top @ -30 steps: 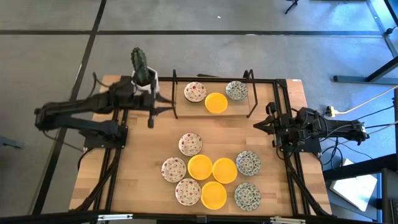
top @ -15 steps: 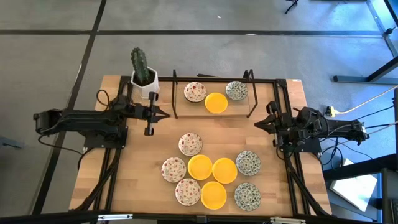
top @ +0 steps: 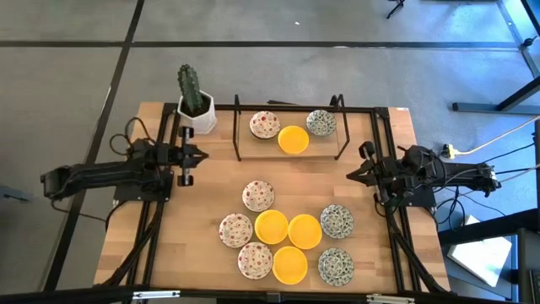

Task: Pick & Place Mini bowls
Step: Stack the blue bowl on top of the blue bowl on the shelf

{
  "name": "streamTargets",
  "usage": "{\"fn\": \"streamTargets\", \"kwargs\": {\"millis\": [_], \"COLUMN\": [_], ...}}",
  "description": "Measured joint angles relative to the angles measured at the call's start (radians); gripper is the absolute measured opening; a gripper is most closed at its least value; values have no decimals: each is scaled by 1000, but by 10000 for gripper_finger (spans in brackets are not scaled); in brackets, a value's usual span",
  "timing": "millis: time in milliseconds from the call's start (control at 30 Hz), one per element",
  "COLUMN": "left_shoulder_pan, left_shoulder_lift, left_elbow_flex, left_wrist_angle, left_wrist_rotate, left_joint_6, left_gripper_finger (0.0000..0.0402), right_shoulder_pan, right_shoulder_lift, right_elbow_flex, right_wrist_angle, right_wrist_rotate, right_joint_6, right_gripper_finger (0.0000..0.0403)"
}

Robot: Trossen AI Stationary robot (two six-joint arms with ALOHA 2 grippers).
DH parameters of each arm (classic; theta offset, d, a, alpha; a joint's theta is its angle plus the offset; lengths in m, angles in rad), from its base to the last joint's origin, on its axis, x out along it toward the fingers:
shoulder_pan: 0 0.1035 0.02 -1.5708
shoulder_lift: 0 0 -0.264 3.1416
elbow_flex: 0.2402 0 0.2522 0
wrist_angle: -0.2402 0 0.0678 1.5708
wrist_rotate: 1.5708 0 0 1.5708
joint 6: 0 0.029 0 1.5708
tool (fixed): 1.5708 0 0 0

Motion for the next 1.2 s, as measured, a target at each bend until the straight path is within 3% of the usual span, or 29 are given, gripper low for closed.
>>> {"fn": "streamTargets", "kwargs": {"millis": [133,333,1200], "left_shoulder_pan": [27,44,40], "left_shoulder_lift": [-35,-10,8], "left_elbow_flex": [-5,-5,-5], "left_wrist_angle": [-168,-269,-142], "left_wrist_rotate": [-34,-42,-58], "left_joint_6": [46,84,49], "left_gripper_finger": [1,2,1], "right_shoulder_pan": [0,0,0], "right_shoulder_lift": [0,0,20], "right_elbow_flex": [0,0,0], "right_wrist_angle": [0,-3,-57], "right_wrist_rotate": [1,1,3], "right_joint_6": [0,3,2], "right_gripper_finger": [20,20,20]}}
